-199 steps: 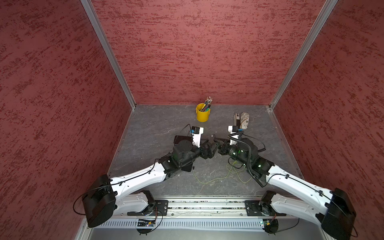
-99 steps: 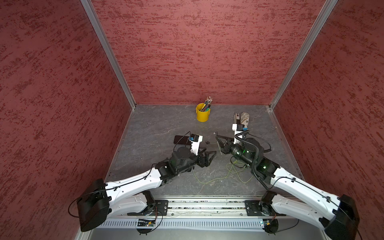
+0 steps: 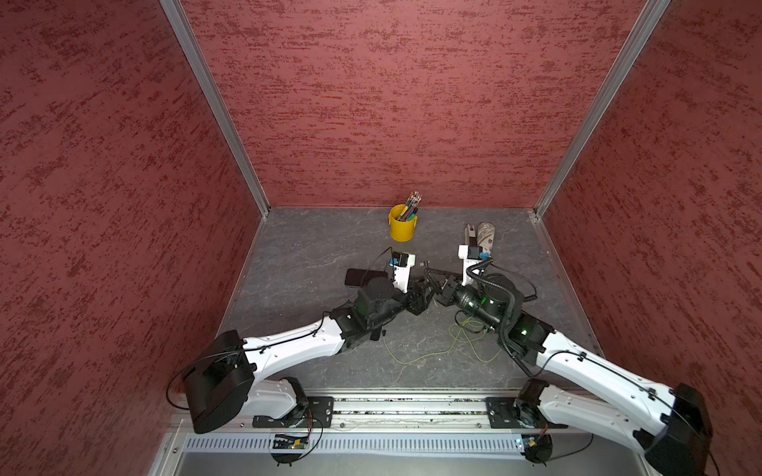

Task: Plug wired earphones into phones
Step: Pick up the wired earphone from the center of the board.

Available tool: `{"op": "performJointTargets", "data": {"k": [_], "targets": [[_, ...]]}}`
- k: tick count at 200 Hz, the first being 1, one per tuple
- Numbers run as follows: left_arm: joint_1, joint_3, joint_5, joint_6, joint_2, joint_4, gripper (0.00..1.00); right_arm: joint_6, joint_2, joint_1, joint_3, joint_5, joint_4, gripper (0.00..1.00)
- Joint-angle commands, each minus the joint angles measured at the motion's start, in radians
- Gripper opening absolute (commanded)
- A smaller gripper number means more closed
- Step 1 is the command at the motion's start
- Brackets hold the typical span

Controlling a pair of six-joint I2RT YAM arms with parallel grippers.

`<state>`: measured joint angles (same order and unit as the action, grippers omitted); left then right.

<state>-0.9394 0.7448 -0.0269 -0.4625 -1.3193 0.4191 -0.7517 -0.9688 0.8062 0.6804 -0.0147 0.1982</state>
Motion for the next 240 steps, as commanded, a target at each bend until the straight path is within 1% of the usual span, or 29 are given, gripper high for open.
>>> {"op": "performJointTargets", "data": {"k": [1, 14, 23, 31, 43, 54, 63, 73, 94, 112, 122, 134, 166, 173, 195, 215, 240], "targets": [[0.010, 0.018, -0.008, -0.001, 0.003, 0.046, 0.31, -0.003, 0.016, 0.008, 0.022, 0.010, 0.005, 0.01], [0.014, 0.017, 0.011, 0.006, 0.010, 0.043, 0.17, 0.006, 0.021, 0.008, 0.025, 0.014, -0.008, 0.07], [0.015, 0.016, 0.024, 0.011, 0.019, 0.037, 0.06, 0.017, 0.030, 0.008, 0.030, 0.022, -0.022, 0.16], [0.016, 0.011, 0.040, 0.022, 0.028, 0.034, 0.00, 0.028, 0.043, 0.008, 0.035, 0.035, -0.038, 0.24], [0.022, 0.002, 0.064, 0.027, 0.046, 0.033, 0.00, 0.042, 0.070, 0.005, 0.036, 0.049, -0.052, 0.36], [0.034, -0.010, 0.111, 0.028, 0.061, 0.048, 0.00, 0.051, 0.094, 0.003, 0.037, 0.044, -0.061, 0.47], [0.037, -0.018, 0.142, 0.028, 0.073, 0.050, 0.00, 0.059, 0.109, -0.003, 0.039, 0.023, -0.061, 0.50], [0.042, -0.022, 0.201, 0.037, 0.082, 0.086, 0.00, 0.071, 0.123, -0.008, 0.037, -0.015, -0.048, 0.50], [0.039, -0.017, 0.285, 0.055, 0.097, 0.082, 0.00, 0.090, 0.145, -0.024, 0.042, -0.083, -0.036, 0.50], [0.039, -0.010, 0.350, 0.062, 0.104, 0.076, 0.00, 0.114, 0.155, -0.033, 0.059, -0.165, -0.012, 0.49], [0.038, -0.007, 0.372, 0.063, 0.105, 0.075, 0.00, 0.134, 0.158, -0.036, 0.075, -0.205, -0.010, 0.48], [0.037, 0.000, 0.394, 0.069, 0.104, 0.071, 0.00, 0.149, 0.155, -0.041, 0.100, -0.218, -0.033, 0.45], [0.031, 0.012, 0.389, 0.082, 0.106, 0.067, 0.00, 0.140, 0.128, -0.062, 0.163, -0.203, -0.112, 0.40], [0.031, 0.012, 0.383, 0.085, 0.107, 0.035, 0.00, 0.137, 0.118, -0.064, 0.176, -0.190, -0.134, 0.38], [0.029, 0.008, 0.375, 0.085, 0.113, 0.037, 0.00, 0.134, 0.090, -0.064, 0.201, -0.151, -0.197, 0.37], [0.027, 0.010, 0.377, 0.087, 0.114, 0.029, 0.00, 0.138, 0.069, -0.064, 0.211, -0.163, -0.210, 0.36], [0.025, 0.009, 0.371, 0.087, 0.114, 0.020, 0.00, 0.140, 0.046, -0.064, 0.220, -0.196, -0.212, 0.32]]}}
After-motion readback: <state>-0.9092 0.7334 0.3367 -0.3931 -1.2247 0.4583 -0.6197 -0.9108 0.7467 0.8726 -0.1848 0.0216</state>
